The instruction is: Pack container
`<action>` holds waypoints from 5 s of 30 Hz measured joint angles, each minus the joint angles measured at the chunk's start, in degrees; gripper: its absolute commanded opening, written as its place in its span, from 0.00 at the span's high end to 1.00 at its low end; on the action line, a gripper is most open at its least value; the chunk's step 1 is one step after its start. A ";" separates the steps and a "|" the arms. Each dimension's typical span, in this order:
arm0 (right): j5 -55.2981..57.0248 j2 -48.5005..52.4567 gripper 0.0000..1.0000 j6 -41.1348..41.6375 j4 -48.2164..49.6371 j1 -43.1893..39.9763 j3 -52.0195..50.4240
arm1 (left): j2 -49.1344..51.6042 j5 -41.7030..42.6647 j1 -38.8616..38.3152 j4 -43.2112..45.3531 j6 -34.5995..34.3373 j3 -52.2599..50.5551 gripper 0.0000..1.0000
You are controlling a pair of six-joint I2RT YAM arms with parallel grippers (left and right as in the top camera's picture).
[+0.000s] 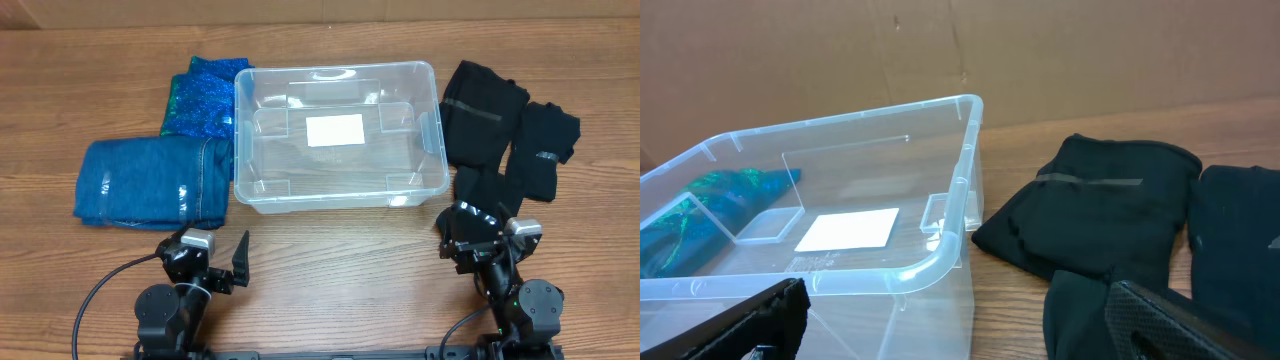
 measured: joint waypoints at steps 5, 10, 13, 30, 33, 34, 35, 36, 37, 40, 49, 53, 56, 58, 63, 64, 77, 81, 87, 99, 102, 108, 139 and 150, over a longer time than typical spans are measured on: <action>0.00 0.00 0.00 0.02 -0.02 0.00 0.00 | 0.00 0.00 0.00 0.00 0.00 0.00 0.00; 0.00 0.00 0.00 0.00 0.00 0.00 0.00 | 0.00 0.00 0.00 0.02 0.00 0.00 0.00; 0.00 0.00 0.00 0.02 0.02 0.00 0.00 | 0.00 0.00 0.00 0.00 0.00 0.00 0.00; 0.00 0.00 0.00 0.02 0.00 0.00 0.00 | 0.00 0.00 0.00 0.00 0.00 0.00 0.00; 0.00 0.00 0.00 0.02 0.00 0.00 0.00 | 0.00 0.00 0.00 0.02 0.00 0.00 0.00; 0.00 0.00 0.00 0.00 0.02 0.00 0.00 | 0.00 0.00 0.00 0.00 0.00 0.00 0.00; 0.00 0.00 0.00 0.00 0.00 0.00 0.00 | 0.00 0.00 0.00 0.00 0.00 0.00 0.00; -0.02 0.00 0.00 0.02 -0.02 0.00 0.00 | 0.00 0.00 0.00 0.00 0.00 0.00 0.00; 0.00 0.00 0.00 0.02 -0.02 0.00 0.00 | 0.00 0.00 0.00 0.00 0.00 0.00 0.00; -0.02 0.00 0.00 0.02 -0.02 0.00 0.00 | 0.00 0.00 0.00 0.00 0.00 0.00 0.00; 0.00 0.00 0.00 0.00 0.00 0.00 0.00 | 0.00 0.00 0.00 0.00 0.00 0.00 0.00; -0.02 0.00 0.00 0.02 -0.04 0.00 0.00 | 0.00 0.00 0.00 0.00 0.00 0.00 0.00; 0.00 0.00 0.00 0.02 0.00 0.00 0.00 | 0.00 0.00 0.00 0.00 0.00 0.00 0.00; 0.00 0.00 0.00 0.04 0.00 0.00 0.00 | 0.00 0.00 0.00 0.00 0.00 0.00 0.00; -0.02 0.00 0.00 0.02 0.00 0.00 0.00 | 0.00 0.00 0.00 0.00 0.00 0.00 0.00; -0.02 0.00 0.00 0.04 -0.02 0.00 0.00 | 0.00 0.00 0.00 0.00 0.00 0.00 0.00; -1.55 0.00 0.00 0.00 2.82 0.00 -0.04 | 0.00 0.00 0.00 0.00 0.00 0.00 0.00; -1.90 0.00 0.00 0.00 0.83 0.00 -0.04 | 0.00 0.00 0.00 0.00 0.00 0.00 0.00; -1.97 0.00 0.00 0.00 0.22 0.00 -0.04 | 0.00 1.88 0.00 1.29 -0.48 -0.02 0.00; -1.95 0.00 0.00 0.02 0.22 0.00 -0.04 | 1.70 5.29 0.00 3.89 -11.17 2.40 0.00; -1.95 0.02 0.00 0.02 0.17 0.00 -0.04 | 8.83 4.79 0.00 1.62 -14.14 10.49 0.00; -2.36 -0.02 0.00 0.02 0.20 0.00 -0.07 | 29.51 5.68 0.00 -5.77 -12.31 36.20 0.00; -2.38 -0.04 0.00 0.02 0.15 0.00 -0.07 | 100.10 7.93 45.20 -40.24 -9.64 78.64 0.01; -2.36 -0.04 0.00 0.04 0.20 0.00 -0.07 | 114.14 15.98 51.89 -34.73 -1.62 78.75 0.00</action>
